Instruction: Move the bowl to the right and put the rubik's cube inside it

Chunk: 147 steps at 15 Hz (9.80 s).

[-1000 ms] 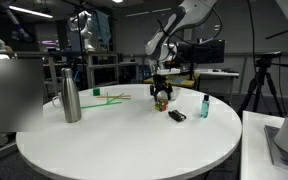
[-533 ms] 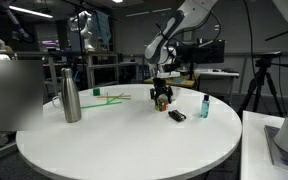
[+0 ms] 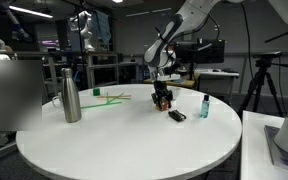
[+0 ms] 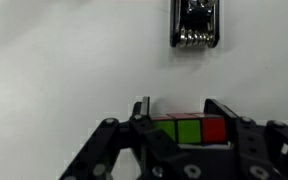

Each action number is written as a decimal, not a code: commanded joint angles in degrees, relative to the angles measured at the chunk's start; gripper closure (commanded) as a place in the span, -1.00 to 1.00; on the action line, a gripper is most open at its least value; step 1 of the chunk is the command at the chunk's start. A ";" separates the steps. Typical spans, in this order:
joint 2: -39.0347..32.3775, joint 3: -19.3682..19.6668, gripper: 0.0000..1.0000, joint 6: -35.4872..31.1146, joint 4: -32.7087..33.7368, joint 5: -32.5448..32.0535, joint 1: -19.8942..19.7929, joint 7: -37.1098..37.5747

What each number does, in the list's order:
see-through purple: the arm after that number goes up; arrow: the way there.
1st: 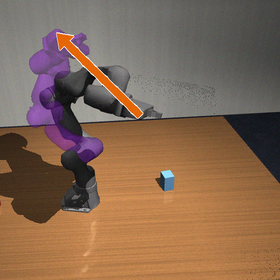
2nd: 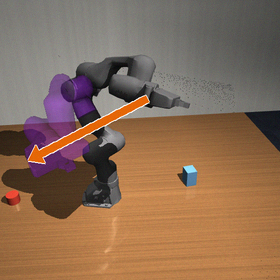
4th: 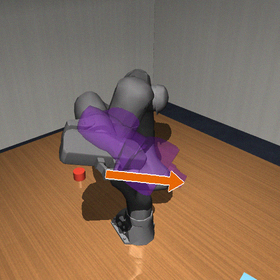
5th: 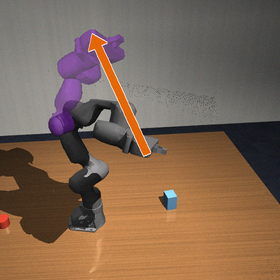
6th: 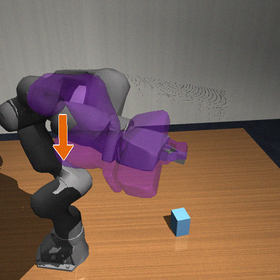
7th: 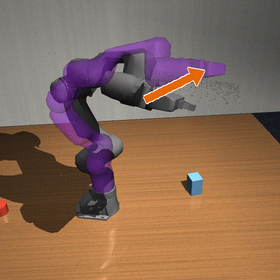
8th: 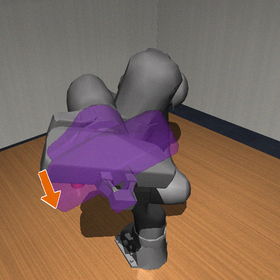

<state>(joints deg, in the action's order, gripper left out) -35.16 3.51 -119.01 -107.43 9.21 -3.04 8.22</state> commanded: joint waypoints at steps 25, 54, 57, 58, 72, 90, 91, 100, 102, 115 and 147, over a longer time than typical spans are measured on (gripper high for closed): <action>5.66 1.71 0.29 1.26 4.28 -1.78 1.52 7.24; 9.35 6.09 0.29 1.14 3.63 0.23 -5.38 9.78; 8.79 6.37 0.29 1.36 4.04 0.04 -6.14 9.48; 8.56 6.48 0.29 1.34 4.21 -0.07 -6.31 9.49; 7.09 7.00 0.29 0.23 4.88 -0.90 -7.54 9.02; 6.45 6.96 0.29 0.25 5.63 -1.01 -7.46 9.10; 6.28 7.00 0.29 0.27 5.85 -1.10 -7.48 9.07; 5.72 7.87 0.29 -0.16 7.83 -1.66 -8.18 8.62; 5.67 7.99 0.29 -0.04 8.14 -1.38 -8.37 8.42; 1.50 7.89 0.29 0.88 11.12 -0.47 -9.71 7.99; -3.21 7.71 0.29 2.57 14.24 -0.16 -10.43 8.16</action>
<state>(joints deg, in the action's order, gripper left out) -37.12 11.69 -119.07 -96.17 8.16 -12.32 17.11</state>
